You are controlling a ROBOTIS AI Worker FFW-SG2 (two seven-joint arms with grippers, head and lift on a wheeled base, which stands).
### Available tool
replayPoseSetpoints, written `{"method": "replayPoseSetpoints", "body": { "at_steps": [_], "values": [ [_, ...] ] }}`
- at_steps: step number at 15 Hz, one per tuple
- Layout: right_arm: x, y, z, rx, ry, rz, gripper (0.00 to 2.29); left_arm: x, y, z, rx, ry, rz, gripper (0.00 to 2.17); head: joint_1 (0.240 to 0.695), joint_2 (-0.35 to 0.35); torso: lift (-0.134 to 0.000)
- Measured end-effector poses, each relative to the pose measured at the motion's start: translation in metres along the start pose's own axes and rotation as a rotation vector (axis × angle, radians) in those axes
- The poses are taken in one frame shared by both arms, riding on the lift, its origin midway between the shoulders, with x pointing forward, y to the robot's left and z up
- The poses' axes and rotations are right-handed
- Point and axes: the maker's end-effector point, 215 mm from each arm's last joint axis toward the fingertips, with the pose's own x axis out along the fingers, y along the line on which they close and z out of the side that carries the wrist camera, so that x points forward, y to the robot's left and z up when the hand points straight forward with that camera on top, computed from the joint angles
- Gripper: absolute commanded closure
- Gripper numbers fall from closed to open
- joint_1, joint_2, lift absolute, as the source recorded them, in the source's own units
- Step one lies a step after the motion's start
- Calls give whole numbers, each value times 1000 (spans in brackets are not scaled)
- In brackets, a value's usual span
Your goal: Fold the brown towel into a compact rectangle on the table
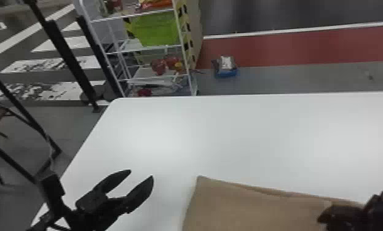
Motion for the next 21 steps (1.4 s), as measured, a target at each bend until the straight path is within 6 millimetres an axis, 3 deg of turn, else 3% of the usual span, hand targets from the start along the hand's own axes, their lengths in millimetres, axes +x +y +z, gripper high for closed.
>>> {"method": "replayPoseSetpoints", "body": {
  "at_steps": [3,6,10,14,15,18,19,21],
  "values": [
    [-14,-8,-11,22,25,-31,1416,0,-1,2,2,-3,-2,29,695,239,-134],
    [-1,12,-11,32,14,13,1416,2,0,5,4,-9,-3,29,695,234,-134],
    [-36,-23,-15,28,41,-86,1416,3,0,6,5,-11,-3,26,695,228,-134],
    [-20,11,-25,50,46,-17,1416,5,0,9,3,-25,-7,19,695,204,-134],
    [-21,9,-26,49,46,-23,1416,5,0,10,3,-27,-7,19,695,203,-134],
    [-62,-26,-35,58,89,-131,1413,6,-1,11,4,-31,-9,19,695,186,-134],
    [-69,-24,-36,65,96,-138,1413,6,-1,12,5,-32,-9,19,695,180,-134],
    [-57,2,-37,78,94,-89,1413,7,0,11,3,-35,-10,19,695,171,-134]
  ]
}}
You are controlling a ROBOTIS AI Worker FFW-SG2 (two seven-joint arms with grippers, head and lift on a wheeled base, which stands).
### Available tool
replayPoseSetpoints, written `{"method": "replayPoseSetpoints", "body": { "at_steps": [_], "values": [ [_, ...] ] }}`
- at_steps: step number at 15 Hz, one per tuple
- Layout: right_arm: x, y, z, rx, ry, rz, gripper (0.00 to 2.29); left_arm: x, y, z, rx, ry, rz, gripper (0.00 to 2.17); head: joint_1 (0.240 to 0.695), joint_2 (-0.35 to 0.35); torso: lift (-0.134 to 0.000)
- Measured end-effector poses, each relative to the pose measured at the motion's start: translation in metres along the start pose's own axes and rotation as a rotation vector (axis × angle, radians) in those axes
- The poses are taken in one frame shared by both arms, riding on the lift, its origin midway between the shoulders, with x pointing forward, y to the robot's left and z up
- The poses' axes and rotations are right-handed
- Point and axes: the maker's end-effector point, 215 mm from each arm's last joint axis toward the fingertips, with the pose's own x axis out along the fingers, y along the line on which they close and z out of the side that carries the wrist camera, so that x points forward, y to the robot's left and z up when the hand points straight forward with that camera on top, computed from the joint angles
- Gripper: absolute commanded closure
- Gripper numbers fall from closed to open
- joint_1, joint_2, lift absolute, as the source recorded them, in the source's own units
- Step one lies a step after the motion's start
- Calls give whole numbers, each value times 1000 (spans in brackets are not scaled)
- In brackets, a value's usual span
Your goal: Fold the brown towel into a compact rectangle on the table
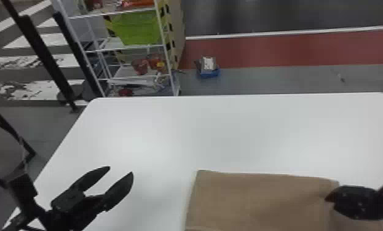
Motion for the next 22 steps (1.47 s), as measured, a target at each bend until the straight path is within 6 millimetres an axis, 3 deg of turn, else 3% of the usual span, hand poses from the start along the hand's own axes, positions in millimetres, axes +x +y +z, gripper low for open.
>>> {"method": "replayPoseSetpoints", "body": {
  "at_steps": [2,4,7,8,10,13,14,16,19,20,22],
  "values": [
    [18,27,-2,5,-9,62,1413,2,-2,-1,-2,0,-8,19,695,157,-134],
    [21,29,-2,1,-10,70,1413,3,-3,-2,-1,2,-9,19,695,156,-134],
    [-14,0,-9,-7,31,-18,1413,3,-1,-4,-3,6,-6,19,695,142,-134],
    [-25,2,-8,-3,42,-29,1413,3,-1,-5,-4,6,-5,19,695,136,-134],
    [-31,22,-9,10,54,-3,1413,6,1,-6,-12,6,-8,19,695,121,-134],
    [-16,62,-14,17,52,82,1413,12,-2,-10,-15,11,-19,19,695,85,-134],
    [-11,67,-15,16,49,96,1413,12,-3,-10,-14,13,-19,22,695,81,-134],
    [-8,62,-17,9,48,89,1413,13,-2,-12,-10,17,-17,22,695,83,-134],
    [-44,31,-26,-2,94,-2,1413,12,-1,-12,-9,19,-15,22,695,74,-134],
    [-52,34,-27,2,104,-5,1413,12,-1,-13,-11,20,-13,26,695,66,-134],
    [-50,56,-30,18,102,31,1413,14,1,-14,-14,19,-14,43,695,46,-134]
  ]
}}
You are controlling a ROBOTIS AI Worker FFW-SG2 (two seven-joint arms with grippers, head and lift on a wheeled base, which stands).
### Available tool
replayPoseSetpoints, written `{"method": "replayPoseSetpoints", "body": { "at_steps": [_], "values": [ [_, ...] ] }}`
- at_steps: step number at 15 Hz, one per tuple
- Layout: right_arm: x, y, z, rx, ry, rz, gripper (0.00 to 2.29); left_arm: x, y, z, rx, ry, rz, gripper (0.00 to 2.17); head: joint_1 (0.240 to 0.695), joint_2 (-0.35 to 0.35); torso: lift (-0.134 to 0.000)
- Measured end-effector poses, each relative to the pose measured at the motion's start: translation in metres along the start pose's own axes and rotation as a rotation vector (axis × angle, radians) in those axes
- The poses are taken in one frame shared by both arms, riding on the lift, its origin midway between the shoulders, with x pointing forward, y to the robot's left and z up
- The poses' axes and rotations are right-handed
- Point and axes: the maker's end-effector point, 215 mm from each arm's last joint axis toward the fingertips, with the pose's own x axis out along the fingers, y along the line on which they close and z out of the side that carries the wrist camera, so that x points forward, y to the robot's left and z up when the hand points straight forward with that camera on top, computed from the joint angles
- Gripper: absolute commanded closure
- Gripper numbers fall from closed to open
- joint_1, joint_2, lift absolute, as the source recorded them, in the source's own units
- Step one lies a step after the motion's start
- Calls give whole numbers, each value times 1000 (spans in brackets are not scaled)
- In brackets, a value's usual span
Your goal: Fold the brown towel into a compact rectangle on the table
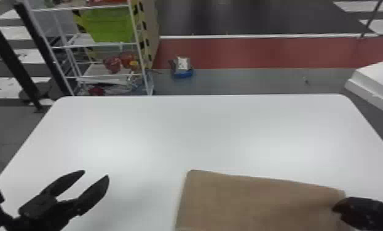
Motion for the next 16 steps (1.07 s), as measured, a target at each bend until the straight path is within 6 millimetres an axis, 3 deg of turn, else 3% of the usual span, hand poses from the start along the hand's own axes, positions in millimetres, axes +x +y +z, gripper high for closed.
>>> {"method": "replayPoseSetpoints", "body": {
  "at_steps": [3,5,7,8,9,11,13,16],
  "values": [
    [21,27,-4,11,-13,68,1413,4,-2,-2,-4,1,-9,46,695,28,-134],
    [27,21,-6,7,-16,61,1409,5,-3,-3,-4,3,-9,46,695,29,-134],
    [15,7,-8,-7,-2,24,1413,5,-2,-3,-3,5,-7,46,695,32,-134],
    [-1,3,-9,-11,15,0,1413,5,-1,-4,-3,6,-4,46,695,29,-134],
    [-17,6,-10,-9,31,-14,1409,5,1,-4,-4,7,0,46,695,22,-134],
    [-27,25,-13,-4,45,7,1409,7,3,-5,-9,4,3,46,695,-12,-134],
    [-15,48,-18,9,35,53,1409,15,0,-7,-8,9,-7,46,695,-35,-134],
    [5,48,-28,19,19,66,1409,21,-6,-12,-3,22,-18,46,695,-53,-134]
  ]
}}
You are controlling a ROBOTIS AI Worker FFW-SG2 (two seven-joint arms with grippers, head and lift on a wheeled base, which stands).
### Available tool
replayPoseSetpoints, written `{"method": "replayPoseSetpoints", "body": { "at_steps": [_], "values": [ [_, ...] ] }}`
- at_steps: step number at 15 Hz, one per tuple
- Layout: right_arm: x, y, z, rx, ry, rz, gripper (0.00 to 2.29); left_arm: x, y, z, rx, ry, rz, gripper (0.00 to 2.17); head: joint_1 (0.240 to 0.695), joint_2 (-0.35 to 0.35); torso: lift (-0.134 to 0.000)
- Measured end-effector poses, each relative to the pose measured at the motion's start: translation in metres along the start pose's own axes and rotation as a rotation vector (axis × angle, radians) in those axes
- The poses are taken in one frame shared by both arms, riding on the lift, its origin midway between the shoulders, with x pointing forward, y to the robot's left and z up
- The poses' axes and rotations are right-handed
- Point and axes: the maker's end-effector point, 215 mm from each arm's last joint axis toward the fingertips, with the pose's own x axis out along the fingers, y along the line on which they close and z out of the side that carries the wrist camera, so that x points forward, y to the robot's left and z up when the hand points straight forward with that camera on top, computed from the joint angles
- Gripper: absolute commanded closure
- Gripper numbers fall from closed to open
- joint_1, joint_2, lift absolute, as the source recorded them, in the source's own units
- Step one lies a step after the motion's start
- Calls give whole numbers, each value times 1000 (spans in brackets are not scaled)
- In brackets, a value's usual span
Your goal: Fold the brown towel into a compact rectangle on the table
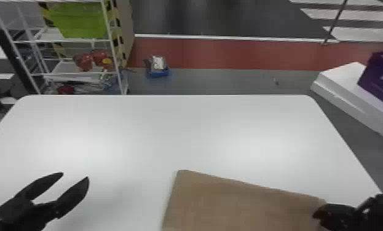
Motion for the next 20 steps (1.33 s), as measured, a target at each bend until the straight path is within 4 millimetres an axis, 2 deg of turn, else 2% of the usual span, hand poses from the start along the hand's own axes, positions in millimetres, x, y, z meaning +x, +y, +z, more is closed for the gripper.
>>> {"method": "replayPoseSetpoints", "body": {
  "at_steps": [2,4,5,7,9,11,13,16,19,20],
  "values": [
    [2,-9,1,-13,-5,-12,1409,-1,1,-1,1,2,3,46,695,-44,-134],
    [-23,-25,-2,-28,24,-66,1409,-2,4,-1,2,2,10,46,695,-42,-134],
    [-39,-25,-5,-27,43,-85,1409,-2,4,0,2,2,12,46,695,-51,-134],
    [-49,-6,-11,-5,56,-72,1409,0,7,-1,-3,1,14,46,695,-76,-134],
    [-37,22,-17,15,45,-21,1409,4,8,-1,-4,2,13,46,695,-105,-134],
    [-24,33,-23,35,34,3,1409,6,8,-1,-2,2,12,46,695,-118,-134],
    [-15,28,-20,33,14,-1,1409,7,8,-1,-2,2,13,46,695,-105,-134],
    [-14,5,-16,26,0,-45,1409,7,9,-1,0,2,14,46,695,-82,-134],
    [-19,-6,-9,0,3,-62,1409,6,11,-2,-4,5,19,46,695,-63,-134],
    [-30,-12,-8,-1,8,-89,1409,6,12,-2,-3,4,21,46,695,-59,-134]
  ]
}}
